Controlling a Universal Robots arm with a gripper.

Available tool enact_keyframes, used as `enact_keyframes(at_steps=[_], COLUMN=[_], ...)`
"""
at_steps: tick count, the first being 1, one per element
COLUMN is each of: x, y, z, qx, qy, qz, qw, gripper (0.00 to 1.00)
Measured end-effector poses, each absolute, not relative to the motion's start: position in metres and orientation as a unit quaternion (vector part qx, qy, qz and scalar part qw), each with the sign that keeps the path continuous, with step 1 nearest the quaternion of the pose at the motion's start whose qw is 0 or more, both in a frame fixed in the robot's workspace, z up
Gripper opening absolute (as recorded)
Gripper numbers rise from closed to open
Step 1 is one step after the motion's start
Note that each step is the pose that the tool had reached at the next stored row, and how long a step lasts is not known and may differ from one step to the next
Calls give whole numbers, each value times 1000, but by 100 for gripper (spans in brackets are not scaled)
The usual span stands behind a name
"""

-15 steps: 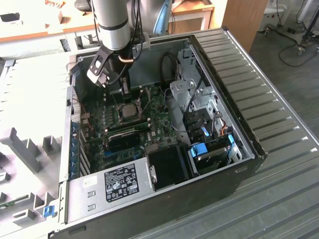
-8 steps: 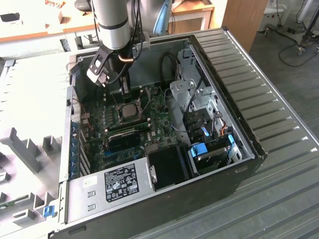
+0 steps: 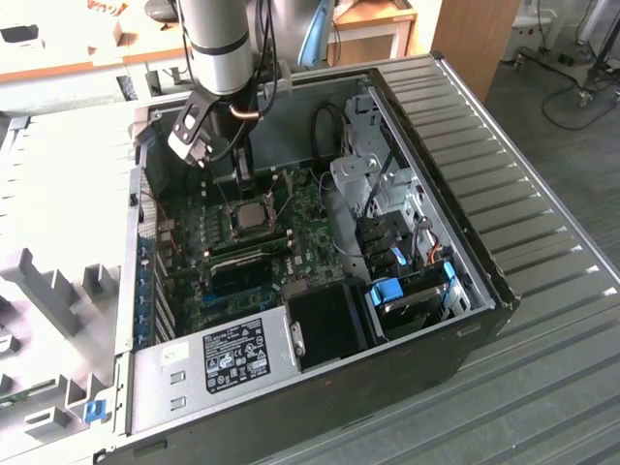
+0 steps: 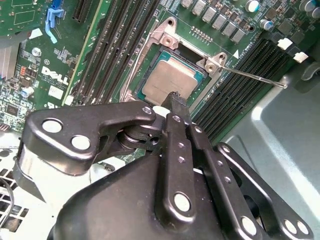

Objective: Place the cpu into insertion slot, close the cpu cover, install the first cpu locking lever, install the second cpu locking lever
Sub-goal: 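Close the cpu cover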

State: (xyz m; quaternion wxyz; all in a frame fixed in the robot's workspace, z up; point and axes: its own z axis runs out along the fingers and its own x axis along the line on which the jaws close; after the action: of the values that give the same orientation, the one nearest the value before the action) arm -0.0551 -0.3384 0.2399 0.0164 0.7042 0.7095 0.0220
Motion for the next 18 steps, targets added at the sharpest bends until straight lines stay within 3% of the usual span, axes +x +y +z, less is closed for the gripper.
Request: enact_keyframes(at_steps=[18], x=[-55], y=[-338], z=[262], qx=[704], qy=[709], qz=[22], qw=[16], gripper=[11])
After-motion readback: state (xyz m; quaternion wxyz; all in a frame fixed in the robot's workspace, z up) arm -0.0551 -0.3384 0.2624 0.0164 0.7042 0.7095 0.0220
